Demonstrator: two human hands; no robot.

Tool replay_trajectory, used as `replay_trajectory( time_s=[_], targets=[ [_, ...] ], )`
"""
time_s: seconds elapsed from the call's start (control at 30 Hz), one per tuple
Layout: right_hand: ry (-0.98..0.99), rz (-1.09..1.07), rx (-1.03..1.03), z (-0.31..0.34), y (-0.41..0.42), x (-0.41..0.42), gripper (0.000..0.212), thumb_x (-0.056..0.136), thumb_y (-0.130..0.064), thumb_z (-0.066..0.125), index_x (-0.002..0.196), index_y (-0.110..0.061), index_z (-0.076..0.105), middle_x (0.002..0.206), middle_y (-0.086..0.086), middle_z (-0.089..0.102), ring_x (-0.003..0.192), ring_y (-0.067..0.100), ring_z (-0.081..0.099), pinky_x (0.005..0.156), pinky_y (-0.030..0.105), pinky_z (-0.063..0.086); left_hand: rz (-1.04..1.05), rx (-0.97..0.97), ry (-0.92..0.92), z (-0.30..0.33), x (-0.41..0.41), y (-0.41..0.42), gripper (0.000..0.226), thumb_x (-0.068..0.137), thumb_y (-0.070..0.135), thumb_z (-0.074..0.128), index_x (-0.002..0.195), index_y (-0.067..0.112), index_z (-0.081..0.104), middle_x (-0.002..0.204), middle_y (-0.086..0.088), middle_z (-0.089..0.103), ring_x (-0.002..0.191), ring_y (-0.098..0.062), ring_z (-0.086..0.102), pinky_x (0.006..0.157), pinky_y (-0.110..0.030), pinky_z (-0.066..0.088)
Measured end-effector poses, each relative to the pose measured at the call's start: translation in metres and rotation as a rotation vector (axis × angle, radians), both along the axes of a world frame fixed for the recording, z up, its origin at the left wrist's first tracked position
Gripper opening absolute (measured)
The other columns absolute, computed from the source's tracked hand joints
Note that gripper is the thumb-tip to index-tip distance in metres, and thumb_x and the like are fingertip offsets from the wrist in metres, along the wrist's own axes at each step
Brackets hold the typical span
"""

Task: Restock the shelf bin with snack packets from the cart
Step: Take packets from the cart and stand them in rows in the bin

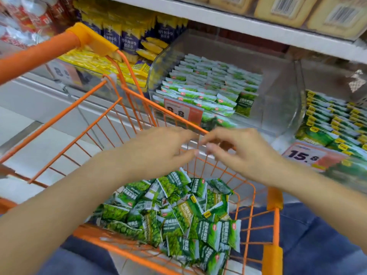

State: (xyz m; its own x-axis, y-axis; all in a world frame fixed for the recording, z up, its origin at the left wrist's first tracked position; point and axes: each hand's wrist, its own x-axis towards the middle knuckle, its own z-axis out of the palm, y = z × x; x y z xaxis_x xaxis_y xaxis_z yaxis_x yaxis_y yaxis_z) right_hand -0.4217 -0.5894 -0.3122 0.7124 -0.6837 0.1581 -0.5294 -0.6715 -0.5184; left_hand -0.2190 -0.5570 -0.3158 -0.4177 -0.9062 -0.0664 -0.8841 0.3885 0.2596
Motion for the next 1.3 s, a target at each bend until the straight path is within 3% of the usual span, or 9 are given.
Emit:
replay_trajectory(
  time_s=[0.07, 0.2, 0.4, 0.6, 0.77, 0.87, 0.93, 1.07, 1.3],
  targets=[
    [0.59, 0.189, 0.069, -0.013, 0.015, 0.002, 0.024, 0.095, -0.04, 0.048, 0.11, -0.028, 0.062, 0.094, -0.004, 0.067, 0.087, 0.018, 0.063, 0.073, 0.031, 0.049, -0.032, 0.241, -0.121, -0.014, 0.008, 0.021, 0.052, 0.098, 0.058, 0.029, 0.142, 0.031, 0.039, 0.133, 0.007, 0.055, 0.102, -0.01, 0.054, 0.091, -0.03, 0.044],
    [1.379, 0.45, 0.111, -0.059, 0.035, 0.002, 0.034, 0.099, -0.037, 0.045, 0.079, -0.01, 0.052, 0.07, 0.002, 0.045, 0.058, 0.02, 0.042, 0.049, 0.029, 0.034, 0.0, 0.639, -0.49, -0.045, 0.016, 0.039, 0.058, 0.099, 0.056, 0.031, 0.145, 0.021, 0.035, 0.129, -0.005, 0.055, 0.115, -0.022, 0.053, 0.088, -0.031, 0.042],
    [1.583, 0.551, 0.087, -0.084, 0.04, -0.002, 0.03, 0.1, -0.016, 0.044, 0.07, -0.012, 0.043, 0.065, 0.001, 0.034, 0.054, 0.016, 0.028, 0.048, 0.028, 0.022, 0.001, 0.319, -0.427, -0.049, 0.012, 0.03, 0.052, 0.101, 0.05, 0.029, 0.142, 0.02, 0.037, 0.132, -0.005, 0.054, 0.115, -0.023, 0.055, 0.084, -0.032, 0.045],
    [1.126, 0.439, 0.202, -0.076, 0.033, 0.0, 0.019, 0.098, -0.027, 0.05, 0.088, -0.01, 0.051, 0.074, 0.005, 0.05, 0.073, 0.024, 0.05, 0.055, 0.032, 0.04, -0.002, 0.371, -0.449, -0.052, 0.021, 0.031, 0.049, 0.101, 0.052, 0.029, 0.135, 0.019, 0.042, 0.117, -0.005, 0.06, 0.107, -0.024, 0.057, 0.078, -0.033, 0.046],
    [0.447, 0.217, 0.33, -0.047, 0.023, 0.007, 0.014, 0.099, -0.029, 0.049, 0.087, -0.034, 0.042, 0.064, -0.01, 0.052, 0.058, 0.004, 0.047, 0.054, 0.023, 0.033, 0.036, 0.347, 0.011, -0.04, 0.013, 0.032, 0.078, 0.082, 0.075, 0.016, 0.145, 0.032, 0.032, 0.127, 0.007, 0.059, 0.107, -0.012, 0.058, 0.09, -0.036, 0.048],
    [0.105, 0.132, 0.422, -0.034, 0.016, 0.011, 0.016, 0.096, -0.024, 0.055, 0.086, -0.035, 0.049, 0.064, -0.01, 0.056, 0.058, 0.003, 0.046, 0.057, 0.023, 0.035, 0.008, 0.456, 0.331, -0.033, 0.005, 0.034, 0.045, 0.084, 0.069, 0.042, 0.107, 0.032, 0.058, 0.088, 0.01, 0.058, 0.078, -0.005, 0.056, 0.072, -0.029, 0.047],
    [-0.081, 0.097, 0.463, -0.029, 0.011, 0.012, 0.008, 0.093, -0.025, 0.059, 0.088, -0.03, 0.055, 0.067, -0.007, 0.058, 0.06, 0.005, 0.048, 0.058, 0.024, 0.037, 0.03, 0.432, 0.553, -0.029, 0.004, 0.036, 0.038, 0.086, 0.052, 0.06, 0.077, 0.016, 0.055, 0.061, 0.003, 0.029, 0.053, -0.012, 0.032, 0.054, -0.028, 0.026],
    [-0.335, -0.005, 0.491, -0.02, 0.007, 0.014, 0.006, 0.087, -0.021, 0.065, 0.083, -0.023, 0.061, 0.063, -0.012, 0.058, 0.057, -0.002, 0.049, 0.058, 0.012, 0.037, 0.112, 0.558, 0.85, -0.016, 0.008, 0.032, 0.049, 0.081, 0.038, 0.07, 0.074, -0.004, 0.045, 0.058, 0.002, 0.014, 0.048, -0.01, 0.015, 0.048, -0.023, 0.016],
    [-0.565, -0.185, 0.475, 0.005, -0.002, 0.001, 0.012, 0.08, -0.026, 0.065, 0.085, -0.015, 0.062, 0.065, -0.013, 0.061, 0.06, -0.002, 0.056, 0.058, 0.014, 0.045, 0.161, 0.458, 0.856, 0.005, -0.004, 0.006, 0.02, 0.08, 0.037, 0.07, 0.069, 0.02, 0.071, 0.054, -0.014, 0.043, 0.053, -0.014, 0.04, 0.052, -0.019, 0.039]
  ],
)
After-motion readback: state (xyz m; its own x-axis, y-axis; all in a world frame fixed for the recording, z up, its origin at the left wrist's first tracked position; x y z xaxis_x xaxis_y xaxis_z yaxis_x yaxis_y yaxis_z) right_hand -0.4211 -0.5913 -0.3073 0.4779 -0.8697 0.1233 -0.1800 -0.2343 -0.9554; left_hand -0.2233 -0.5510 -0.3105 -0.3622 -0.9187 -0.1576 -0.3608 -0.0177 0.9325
